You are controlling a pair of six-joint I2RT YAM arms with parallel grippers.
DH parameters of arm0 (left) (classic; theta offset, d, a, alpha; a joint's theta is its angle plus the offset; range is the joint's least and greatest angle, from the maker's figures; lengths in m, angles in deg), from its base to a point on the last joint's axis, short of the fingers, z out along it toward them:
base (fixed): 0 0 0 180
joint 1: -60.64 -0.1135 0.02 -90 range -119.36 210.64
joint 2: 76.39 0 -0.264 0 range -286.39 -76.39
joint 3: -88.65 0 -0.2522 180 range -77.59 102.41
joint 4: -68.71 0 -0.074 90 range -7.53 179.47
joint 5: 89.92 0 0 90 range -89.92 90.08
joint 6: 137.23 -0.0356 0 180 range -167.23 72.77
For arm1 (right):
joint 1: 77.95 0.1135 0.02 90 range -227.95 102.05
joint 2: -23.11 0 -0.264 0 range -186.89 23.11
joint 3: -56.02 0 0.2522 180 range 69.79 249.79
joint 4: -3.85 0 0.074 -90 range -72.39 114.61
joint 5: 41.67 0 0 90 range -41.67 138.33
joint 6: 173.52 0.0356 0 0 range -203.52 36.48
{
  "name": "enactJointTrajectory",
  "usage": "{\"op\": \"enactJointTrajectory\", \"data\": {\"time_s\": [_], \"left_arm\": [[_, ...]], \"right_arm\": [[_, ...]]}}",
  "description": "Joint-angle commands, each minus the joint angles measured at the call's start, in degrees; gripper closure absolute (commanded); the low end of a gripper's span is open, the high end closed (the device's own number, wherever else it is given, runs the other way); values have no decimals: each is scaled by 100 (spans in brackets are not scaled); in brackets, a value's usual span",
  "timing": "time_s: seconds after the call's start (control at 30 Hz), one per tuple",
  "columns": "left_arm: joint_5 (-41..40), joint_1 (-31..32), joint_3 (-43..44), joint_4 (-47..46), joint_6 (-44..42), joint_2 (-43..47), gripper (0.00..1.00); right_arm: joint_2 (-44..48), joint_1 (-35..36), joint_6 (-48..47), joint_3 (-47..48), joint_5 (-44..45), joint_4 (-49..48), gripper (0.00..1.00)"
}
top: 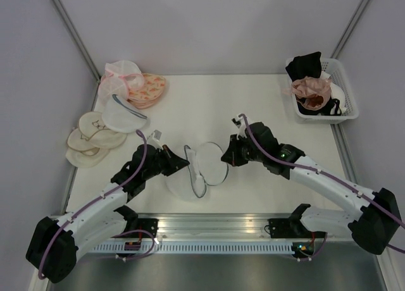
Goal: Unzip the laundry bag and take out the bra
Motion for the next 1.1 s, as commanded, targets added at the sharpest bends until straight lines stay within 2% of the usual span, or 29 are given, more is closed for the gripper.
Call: {"op": "enactJointTrajectory", "data": {"time_s": [0.0,0.2,0.23,0.37,0.63,0.83,0.87,0.9,0.93,1.0,1.03,1.07], "left_arm": [[123,-19,15,-292,-66,-17,98],[132,-19,-3,-300,-40,80,98],[141,-19,-12,-300,-40,89,98],[115,-19,-20,-248,-40,185,98],[9,-19,6,-265,101,335,98],[255,-11,277,-625,443,554,98],[307,-19,331,-643,513,537,93],[334,-19,366,-695,532,528,81],[352,-11,453,-696,549,511,54],[440,-11,507,-731,532,406,43],[457,-11,533,-722,540,370,29],[475,-11,533,-731,601,327,21]], "right_arm": [[-433,402,-380,49,-976,-688,100],[-795,843,-468,215,-1205,-1418,99],[-830,861,-460,259,-1145,-1401,100],[-980,861,-521,655,163,-646,100],[-1217,905,-662,761,192,-452,100],[-1314,931,-671,708,69,-592,100],[-1323,940,-679,699,25,-610,99],[-1323,948,-688,691,-10,-628,100],[-1314,957,-688,682,-89,-671,99],[-1323,957,-758,664,-168,-689,100],[-1323,957,-776,647,-273,-698,100],[-1323,957,-776,621,-335,-742,100]]}}
